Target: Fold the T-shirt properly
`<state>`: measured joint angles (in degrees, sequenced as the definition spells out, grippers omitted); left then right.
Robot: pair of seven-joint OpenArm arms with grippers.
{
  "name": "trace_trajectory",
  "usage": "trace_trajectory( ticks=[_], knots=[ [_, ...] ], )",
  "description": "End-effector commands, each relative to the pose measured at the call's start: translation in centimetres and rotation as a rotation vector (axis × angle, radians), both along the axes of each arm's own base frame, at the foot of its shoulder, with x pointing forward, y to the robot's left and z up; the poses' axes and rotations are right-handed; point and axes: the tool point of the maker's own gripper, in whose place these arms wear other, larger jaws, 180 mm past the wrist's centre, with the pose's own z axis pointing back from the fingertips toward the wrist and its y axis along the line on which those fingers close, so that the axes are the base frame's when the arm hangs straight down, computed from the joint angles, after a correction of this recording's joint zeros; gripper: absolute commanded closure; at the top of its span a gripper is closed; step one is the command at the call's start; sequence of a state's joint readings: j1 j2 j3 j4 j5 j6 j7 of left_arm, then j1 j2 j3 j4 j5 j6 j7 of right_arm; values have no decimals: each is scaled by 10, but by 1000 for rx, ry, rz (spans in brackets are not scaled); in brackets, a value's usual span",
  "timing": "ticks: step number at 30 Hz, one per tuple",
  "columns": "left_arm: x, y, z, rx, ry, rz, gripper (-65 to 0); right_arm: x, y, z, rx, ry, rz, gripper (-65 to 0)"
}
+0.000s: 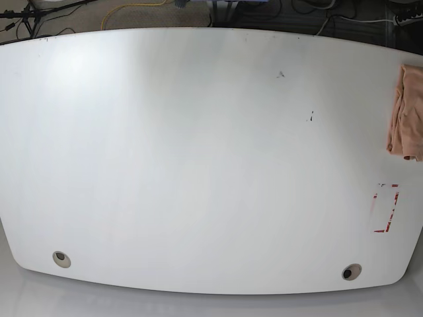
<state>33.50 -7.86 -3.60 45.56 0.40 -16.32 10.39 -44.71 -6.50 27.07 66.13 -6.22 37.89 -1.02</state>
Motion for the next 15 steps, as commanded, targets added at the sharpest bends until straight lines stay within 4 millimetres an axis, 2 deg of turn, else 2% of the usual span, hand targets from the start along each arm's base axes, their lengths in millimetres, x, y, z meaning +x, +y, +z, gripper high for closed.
trace_trajectory(
  ticks=[1,6,8,13,15],
  knots=[
    [-2,7,-12,10,46,24,-379,-7,-10,-16,-26,42,-7,-78],
    [9,9,-29,11,53,68,-379,0,-11,-39,-27,83,-15,-78],
    [10,9,-33,12,52,82,-379,7,-16,-46,-33,88,-20,-78],
    [20,14,-41,49,76,119,-379,8,-30,-67,-64,151,-41,-78],
    [35,19,-44,76,57,123,-379,14,-33,-73,-68,162,-46,-78]
  ],
)
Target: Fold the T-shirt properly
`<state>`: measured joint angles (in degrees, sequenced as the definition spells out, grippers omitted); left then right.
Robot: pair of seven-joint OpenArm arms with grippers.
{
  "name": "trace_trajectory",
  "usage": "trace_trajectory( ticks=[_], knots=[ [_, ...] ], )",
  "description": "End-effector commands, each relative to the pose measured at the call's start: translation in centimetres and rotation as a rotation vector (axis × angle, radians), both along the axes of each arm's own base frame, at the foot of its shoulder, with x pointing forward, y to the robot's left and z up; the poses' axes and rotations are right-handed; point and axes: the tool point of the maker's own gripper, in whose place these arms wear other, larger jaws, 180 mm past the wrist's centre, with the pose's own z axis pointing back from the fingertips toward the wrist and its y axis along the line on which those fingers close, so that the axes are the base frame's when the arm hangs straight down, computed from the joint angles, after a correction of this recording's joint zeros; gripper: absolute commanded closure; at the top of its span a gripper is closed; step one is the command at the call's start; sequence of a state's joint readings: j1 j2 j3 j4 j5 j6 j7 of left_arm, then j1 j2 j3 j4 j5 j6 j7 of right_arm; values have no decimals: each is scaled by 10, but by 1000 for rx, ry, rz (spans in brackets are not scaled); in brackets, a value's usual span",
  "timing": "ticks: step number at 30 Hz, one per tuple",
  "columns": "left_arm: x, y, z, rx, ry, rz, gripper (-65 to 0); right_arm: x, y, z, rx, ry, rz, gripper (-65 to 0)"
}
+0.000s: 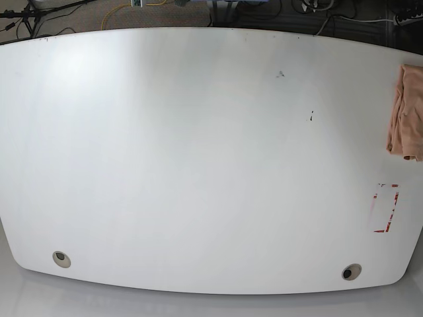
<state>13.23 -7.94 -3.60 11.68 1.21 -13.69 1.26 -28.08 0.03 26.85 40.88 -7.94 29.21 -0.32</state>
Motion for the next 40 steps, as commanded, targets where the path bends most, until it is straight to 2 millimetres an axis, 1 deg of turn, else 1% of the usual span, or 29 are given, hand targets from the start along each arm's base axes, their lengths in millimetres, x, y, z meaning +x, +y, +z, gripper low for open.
trace_trajectory(
  ticks=[1,2,5,7,11,16,23,26,28,29,31,34,36,40],
  knots=[
    [17,12,-2,49,-21,3,-379,0,-6,-8,-3,27,-5,-78],
    [23,15,-3,64,-29,3,-379,2,-8,-10,-7,33,-8,-78],
    [33,18,-4,85,-42,5,-379,10,-11,-15,-19,37,-16,-79],
    [38,19,-4,93,-49,6,-379,17,-10,-18,-21,36,-17,-79],
    [49,19,-5,93,-64,7,-379,21,-10,-23,-49,56,56,-79],
    [50,20,-5,100,-65,7,-379,28,-6,-28,-105,70,161,-81],
    [50,21,-5,104,-65,7,-379,33,-8,-30,-128,66,174,-86],
    [50,20,-5,102,-65,8,-379,42,-7,-30,-126,55,174,-86],
    [50,20,-5,102,-65,8,-379,41,-5,-32,-118,62,173,-86],
    [50,17,-5,97,-65,8,-379,37,-1,-33,-108,75,172,-86],
    [50,10,-6,87,-65,10,-379,37,2,-34,-98,81,170,-86],
    [50,7,-7,82,-65,11,-379,36,6,-36,-86,93,168,-86],
    [50,7,-7,82,-67,11,-379,32,7,-36,-81,103,167,-86],
    [51,6,-7,81,-70,17,-379,32,8,-36,-80,103,163,-86]
  ],
)
